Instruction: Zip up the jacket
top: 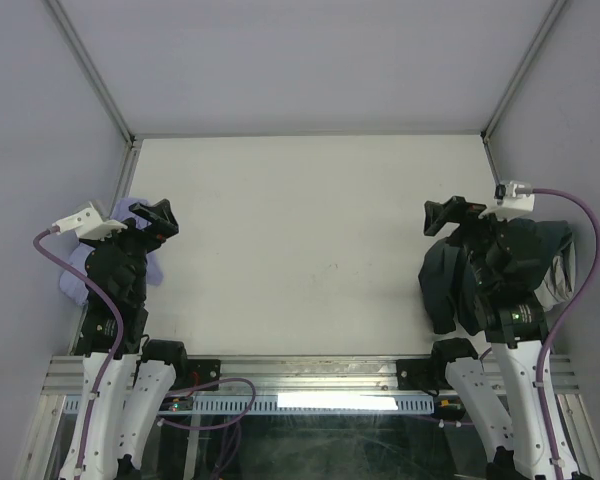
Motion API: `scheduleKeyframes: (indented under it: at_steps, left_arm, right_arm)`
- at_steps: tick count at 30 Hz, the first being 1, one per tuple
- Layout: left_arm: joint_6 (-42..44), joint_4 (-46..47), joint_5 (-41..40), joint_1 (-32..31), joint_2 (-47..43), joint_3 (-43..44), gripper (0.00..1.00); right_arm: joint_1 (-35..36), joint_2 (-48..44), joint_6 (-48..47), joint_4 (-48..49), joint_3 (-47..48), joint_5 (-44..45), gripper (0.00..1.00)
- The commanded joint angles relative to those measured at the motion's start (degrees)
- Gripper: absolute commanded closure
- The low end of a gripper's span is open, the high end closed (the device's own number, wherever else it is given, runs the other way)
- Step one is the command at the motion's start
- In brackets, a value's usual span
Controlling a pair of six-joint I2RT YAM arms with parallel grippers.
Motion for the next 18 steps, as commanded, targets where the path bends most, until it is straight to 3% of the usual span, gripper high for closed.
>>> scheduleKeyframes:
  at_steps: [1, 13, 18]
  left_arm:
    - [-0.4, 2.5, 1.2, 0.7, 0.0, 0.9, 0.01]
    - [-1.4, 1.9, -0.2, 0.7, 1.5, 0.2, 0.01]
    - [-5.5, -5.3, -5.6, 0.7, 11.7, 3.9, 0.01]
  right_arm:
    - [-0.4, 0.4, -0.3, 4.0, 1.2, -1.4, 0.01]
    - [-0.3, 0.8, -0.2, 4.3, 0.7, -2.2, 0.00]
    - [-0.4, 1.3, 0.0, 4.0, 0.3, -2.9, 0.01]
